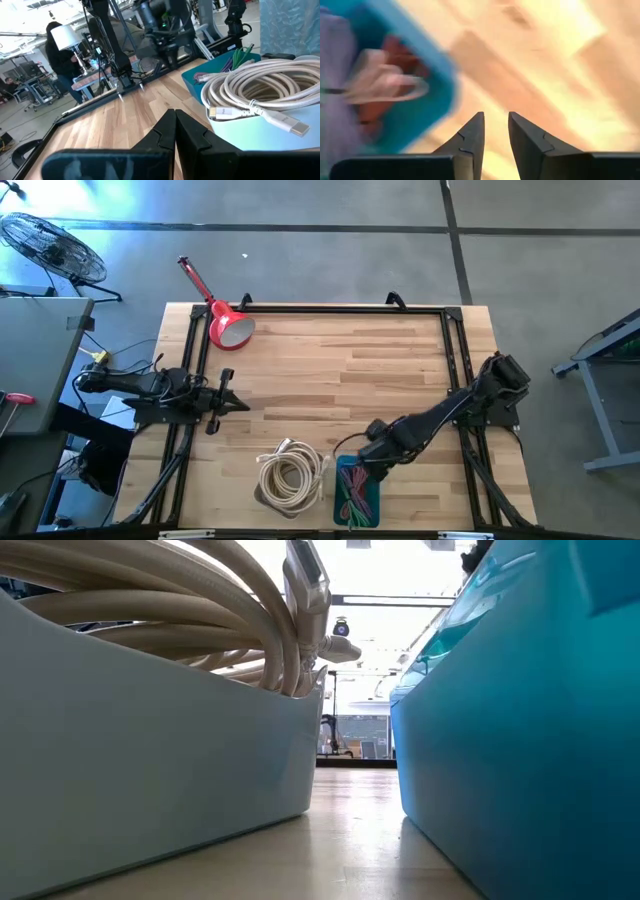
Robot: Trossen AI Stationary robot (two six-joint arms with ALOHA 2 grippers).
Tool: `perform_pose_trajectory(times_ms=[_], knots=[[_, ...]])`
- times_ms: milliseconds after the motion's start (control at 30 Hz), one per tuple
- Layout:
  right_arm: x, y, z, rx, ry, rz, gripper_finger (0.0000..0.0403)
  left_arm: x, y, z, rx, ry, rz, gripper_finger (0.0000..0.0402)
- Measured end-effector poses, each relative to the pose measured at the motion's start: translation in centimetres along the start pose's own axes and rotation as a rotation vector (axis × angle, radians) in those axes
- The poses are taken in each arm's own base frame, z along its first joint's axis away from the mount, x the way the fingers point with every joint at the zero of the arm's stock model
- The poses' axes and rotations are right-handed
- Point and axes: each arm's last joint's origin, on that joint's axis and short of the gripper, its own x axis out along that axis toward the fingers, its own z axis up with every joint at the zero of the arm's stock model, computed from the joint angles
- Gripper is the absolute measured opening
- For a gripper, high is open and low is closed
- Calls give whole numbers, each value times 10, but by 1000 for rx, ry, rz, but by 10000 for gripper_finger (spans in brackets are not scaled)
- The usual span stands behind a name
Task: Pick & Place USB Port
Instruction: Return to Home Position
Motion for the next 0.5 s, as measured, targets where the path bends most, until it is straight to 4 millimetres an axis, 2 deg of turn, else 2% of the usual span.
perform_pose_trajectory(times_ms=[133,267,400,500], knots=[[-10,-20,6,-129,-118,-181,72,0,0,0,0,0,0,1],[-12,-25,19,-297,-335,-312,72,0,0,0,0,0,0,1],[-15,-31,41,-476,-408,-413,63,0,0,0,0,1,0,1],[-18,-39,61,-537,-507,-539,40,0,0,0,0,1,0,1]])
